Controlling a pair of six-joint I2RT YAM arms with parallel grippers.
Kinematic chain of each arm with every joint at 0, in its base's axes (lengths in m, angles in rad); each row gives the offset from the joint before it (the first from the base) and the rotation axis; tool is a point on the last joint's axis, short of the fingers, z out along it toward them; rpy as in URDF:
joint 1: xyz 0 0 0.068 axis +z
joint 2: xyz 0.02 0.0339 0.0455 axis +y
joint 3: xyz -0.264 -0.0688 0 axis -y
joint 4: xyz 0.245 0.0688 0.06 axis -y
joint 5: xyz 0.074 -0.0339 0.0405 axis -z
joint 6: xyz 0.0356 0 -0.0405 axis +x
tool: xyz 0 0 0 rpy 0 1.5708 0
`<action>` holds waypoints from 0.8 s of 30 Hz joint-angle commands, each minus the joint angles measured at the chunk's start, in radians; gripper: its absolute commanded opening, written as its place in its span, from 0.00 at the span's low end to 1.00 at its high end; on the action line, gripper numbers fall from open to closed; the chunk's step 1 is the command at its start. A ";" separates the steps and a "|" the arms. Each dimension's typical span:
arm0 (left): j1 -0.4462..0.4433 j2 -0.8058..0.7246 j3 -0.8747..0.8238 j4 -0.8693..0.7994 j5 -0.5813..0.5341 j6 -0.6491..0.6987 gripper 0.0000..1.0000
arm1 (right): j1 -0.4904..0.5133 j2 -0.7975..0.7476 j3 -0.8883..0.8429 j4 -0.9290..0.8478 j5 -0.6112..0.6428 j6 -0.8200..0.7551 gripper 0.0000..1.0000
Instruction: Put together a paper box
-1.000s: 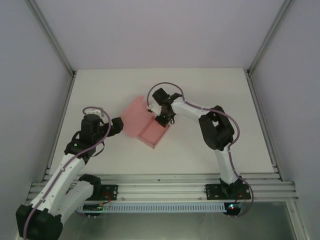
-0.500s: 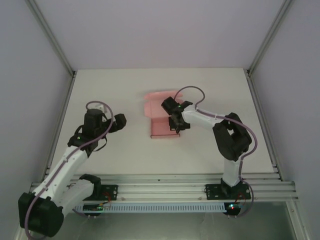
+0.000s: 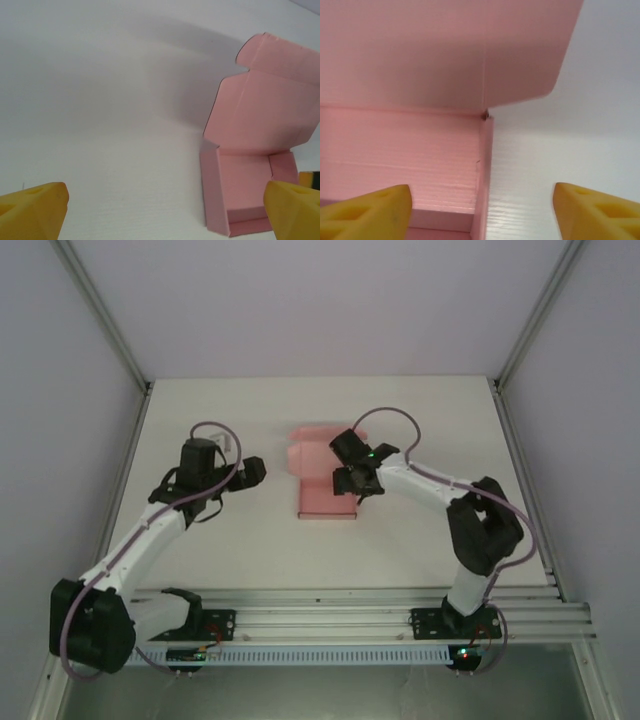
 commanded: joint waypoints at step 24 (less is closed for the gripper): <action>0.019 0.955 0.896 -0.420 0.667 0.607 0.68 | -0.423 0.233 0.200 0.209 -0.900 -0.492 0.79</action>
